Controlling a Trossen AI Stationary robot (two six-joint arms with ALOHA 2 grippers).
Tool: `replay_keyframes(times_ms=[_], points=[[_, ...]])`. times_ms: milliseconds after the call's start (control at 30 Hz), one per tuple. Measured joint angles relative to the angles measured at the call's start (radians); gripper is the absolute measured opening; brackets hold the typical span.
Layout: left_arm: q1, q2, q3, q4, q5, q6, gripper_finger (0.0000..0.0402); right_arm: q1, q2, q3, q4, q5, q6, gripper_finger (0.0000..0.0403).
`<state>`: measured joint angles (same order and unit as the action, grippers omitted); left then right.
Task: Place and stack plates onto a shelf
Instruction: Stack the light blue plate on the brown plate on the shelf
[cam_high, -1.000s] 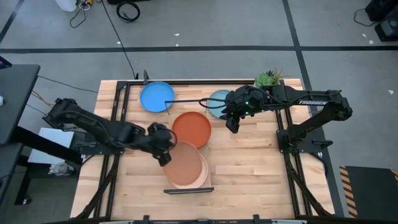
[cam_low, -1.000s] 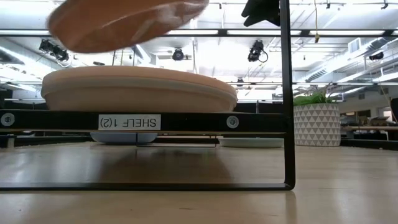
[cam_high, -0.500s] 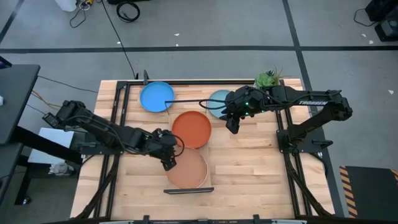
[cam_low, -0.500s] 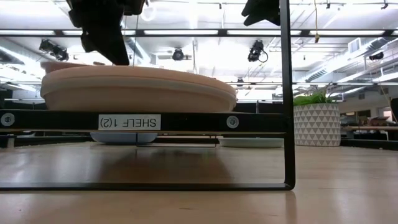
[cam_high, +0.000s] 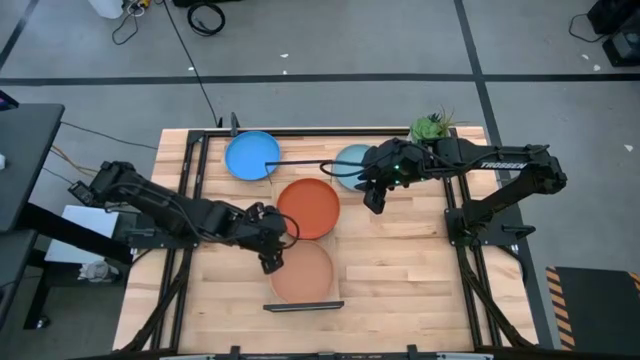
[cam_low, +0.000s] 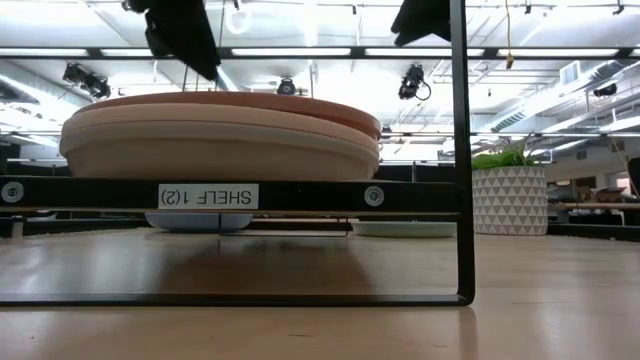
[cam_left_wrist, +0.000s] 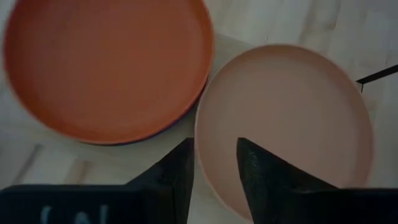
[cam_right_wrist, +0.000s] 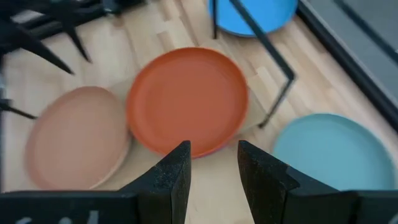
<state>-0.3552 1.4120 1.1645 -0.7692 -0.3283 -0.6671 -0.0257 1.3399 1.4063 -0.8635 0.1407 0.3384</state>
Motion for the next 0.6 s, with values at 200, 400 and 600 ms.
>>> replay_keyframes(times_ms=[200, 400, 600], points=[[0.027, 0.000, 0.109, -0.187, -0.016, 0.009, 0.0121, -0.010, -0.001, -0.055, -0.004, 0.029, -0.001, 0.0138], [0.034, -0.021, 0.198, -0.312, -0.094, 0.022, 0.0121, -0.052, -0.001, -0.169, -0.019, -0.050, -0.005, 0.0138], [0.087, -0.125, 0.186, -0.254, -0.144, 0.104, 0.0121, -0.163, -0.001, -0.281, -0.012, -0.170, -0.046, 0.0138]])
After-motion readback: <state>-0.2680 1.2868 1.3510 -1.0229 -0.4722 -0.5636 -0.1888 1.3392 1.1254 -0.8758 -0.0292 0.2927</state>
